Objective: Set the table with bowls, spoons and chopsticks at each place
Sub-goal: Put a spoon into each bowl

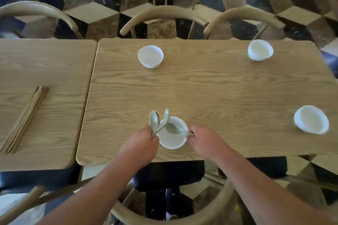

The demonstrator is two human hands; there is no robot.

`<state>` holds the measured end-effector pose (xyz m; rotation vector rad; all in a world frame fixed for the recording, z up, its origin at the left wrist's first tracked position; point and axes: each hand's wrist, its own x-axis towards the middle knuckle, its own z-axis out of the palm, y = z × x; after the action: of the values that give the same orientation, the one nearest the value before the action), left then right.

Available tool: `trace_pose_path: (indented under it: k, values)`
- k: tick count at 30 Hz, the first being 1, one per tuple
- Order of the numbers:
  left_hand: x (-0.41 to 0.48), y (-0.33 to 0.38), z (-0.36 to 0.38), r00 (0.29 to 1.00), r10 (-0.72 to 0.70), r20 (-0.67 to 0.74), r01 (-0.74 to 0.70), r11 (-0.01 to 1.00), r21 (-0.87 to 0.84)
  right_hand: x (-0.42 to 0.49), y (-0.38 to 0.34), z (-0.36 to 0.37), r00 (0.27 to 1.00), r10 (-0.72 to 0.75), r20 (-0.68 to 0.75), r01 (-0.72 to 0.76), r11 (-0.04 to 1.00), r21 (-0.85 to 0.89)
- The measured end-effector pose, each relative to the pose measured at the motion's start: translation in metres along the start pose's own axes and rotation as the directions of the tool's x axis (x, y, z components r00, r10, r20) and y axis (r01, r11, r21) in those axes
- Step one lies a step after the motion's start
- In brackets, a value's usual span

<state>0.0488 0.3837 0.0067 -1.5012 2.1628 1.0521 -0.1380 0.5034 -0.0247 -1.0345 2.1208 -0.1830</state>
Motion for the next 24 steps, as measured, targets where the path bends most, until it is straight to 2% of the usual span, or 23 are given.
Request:
trace_pose_path:
  k: [10,20,24]
  values:
    - [-0.007,0.007,0.013,0.998,0.058,-0.023,-0.057,0.997,0.045,0.02,0.001,0.006,0.993,0.049,0.104,-0.035,0.99,-0.139]
    - [0.0,-0.001,0.016,0.995,0.099,0.001,-0.099,0.994,0.047,0.02,0.009,0.016,0.99,0.142,-0.016,-0.143,0.985,-0.093]
    - [-0.001,0.004,0.01,0.993,0.115,0.002,-0.115,0.993,0.006,0.005,0.011,0.01,0.98,0.183,-0.084,-0.185,0.983,-0.015]
